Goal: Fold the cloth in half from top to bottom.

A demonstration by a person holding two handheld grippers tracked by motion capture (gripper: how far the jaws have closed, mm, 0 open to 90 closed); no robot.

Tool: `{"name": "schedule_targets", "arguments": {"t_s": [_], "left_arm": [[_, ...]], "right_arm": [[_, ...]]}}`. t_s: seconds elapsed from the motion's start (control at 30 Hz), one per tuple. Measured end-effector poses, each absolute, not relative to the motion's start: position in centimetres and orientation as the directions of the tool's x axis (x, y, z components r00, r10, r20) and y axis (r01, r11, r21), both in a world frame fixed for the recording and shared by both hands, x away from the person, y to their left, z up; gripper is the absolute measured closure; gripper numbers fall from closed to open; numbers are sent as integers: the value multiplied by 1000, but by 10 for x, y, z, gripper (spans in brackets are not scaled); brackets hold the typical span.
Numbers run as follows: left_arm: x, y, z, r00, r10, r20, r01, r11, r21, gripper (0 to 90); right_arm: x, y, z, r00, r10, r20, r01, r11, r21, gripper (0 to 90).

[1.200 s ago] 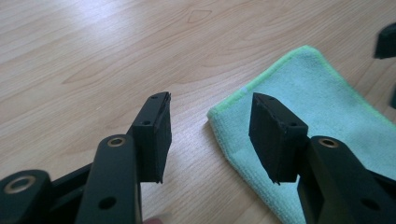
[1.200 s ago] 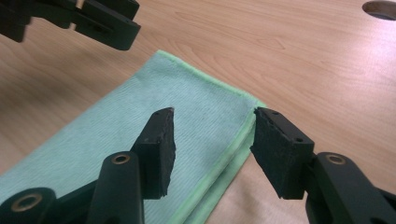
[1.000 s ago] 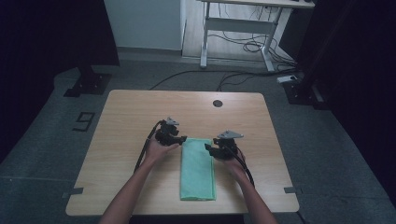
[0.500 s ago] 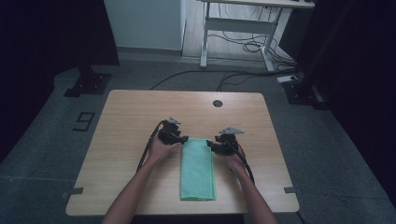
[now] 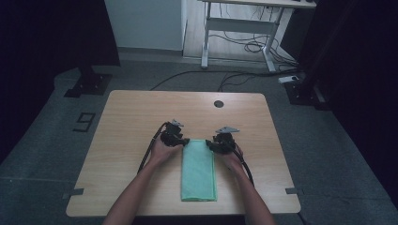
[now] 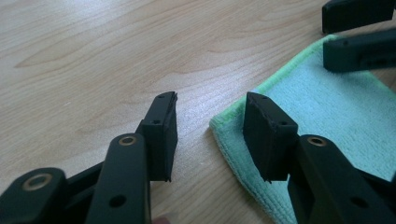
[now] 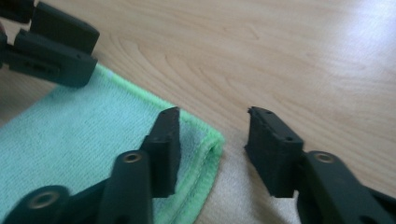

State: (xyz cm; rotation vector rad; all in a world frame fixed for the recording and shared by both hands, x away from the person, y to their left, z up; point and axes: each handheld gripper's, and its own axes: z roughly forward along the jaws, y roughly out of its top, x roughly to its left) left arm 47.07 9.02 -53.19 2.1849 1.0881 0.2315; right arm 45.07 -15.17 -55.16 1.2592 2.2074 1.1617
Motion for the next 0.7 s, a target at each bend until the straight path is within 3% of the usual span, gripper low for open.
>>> {"name": "schedule_targets", "arguments": {"t_s": [0.23, 0.5, 0.7], "left_arm": [[467, 84, -536, 655, 747, -114, 619, -444, 648, 677], [464, 82, -534, 662, 739, -122, 621, -449, 643, 841], [466, 83, -525, 675, 725, -137, 615, -450, 647, 869]], "right_arm": [[450, -148, -552, -572, 813, 105, 558, 293, 776, 784], [450, -150, -552, -574, 807, 139, 570, 272, 775, 846], [448, -154, -544, -593, 793, 138, 546, 271, 793, 850]]}}
